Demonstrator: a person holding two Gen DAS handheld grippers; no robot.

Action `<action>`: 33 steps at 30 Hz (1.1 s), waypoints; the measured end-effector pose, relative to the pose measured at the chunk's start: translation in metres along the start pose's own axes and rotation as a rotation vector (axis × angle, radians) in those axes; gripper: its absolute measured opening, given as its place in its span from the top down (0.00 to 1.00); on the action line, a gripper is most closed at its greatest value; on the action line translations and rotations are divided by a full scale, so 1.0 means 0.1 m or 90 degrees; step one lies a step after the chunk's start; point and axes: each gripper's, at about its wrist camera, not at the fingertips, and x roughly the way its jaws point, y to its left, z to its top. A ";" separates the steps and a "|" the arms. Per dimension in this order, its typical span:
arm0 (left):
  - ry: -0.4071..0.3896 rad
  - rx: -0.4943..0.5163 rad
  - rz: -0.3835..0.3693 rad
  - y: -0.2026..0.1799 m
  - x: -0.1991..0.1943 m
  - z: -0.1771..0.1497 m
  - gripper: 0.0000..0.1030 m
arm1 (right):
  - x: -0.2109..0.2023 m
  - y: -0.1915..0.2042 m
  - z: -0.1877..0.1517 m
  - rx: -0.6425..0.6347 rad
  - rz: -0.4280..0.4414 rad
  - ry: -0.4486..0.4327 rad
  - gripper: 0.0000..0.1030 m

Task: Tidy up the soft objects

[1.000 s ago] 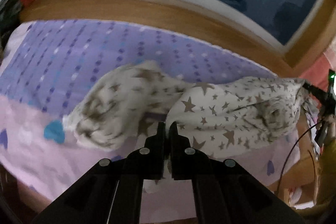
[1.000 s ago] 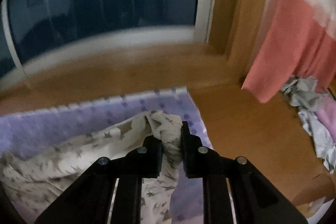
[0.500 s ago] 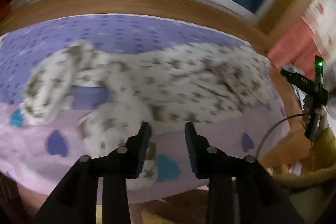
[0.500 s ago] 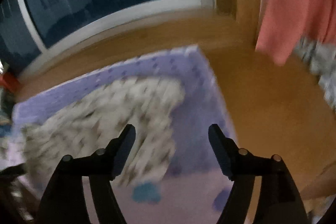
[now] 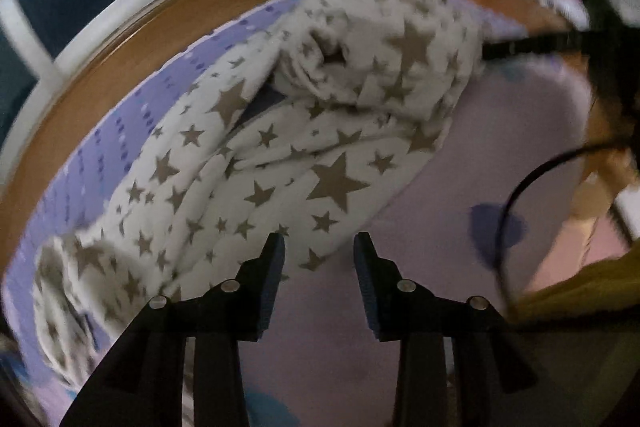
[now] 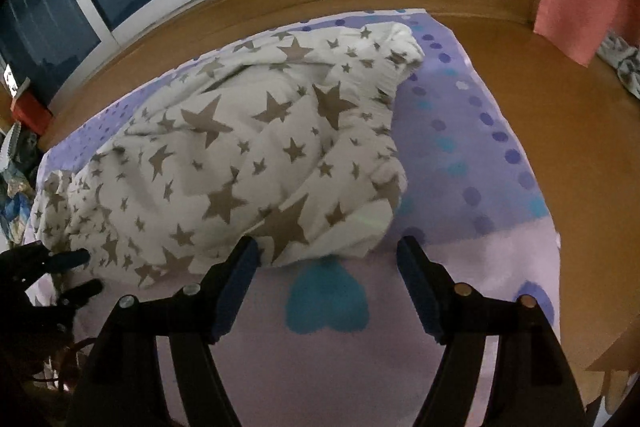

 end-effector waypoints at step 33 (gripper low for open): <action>-0.048 -0.364 -0.146 1.25 -0.90 -0.81 0.85 | -1.06 -0.86 -0.23 0.185 -0.150 -0.120 0.94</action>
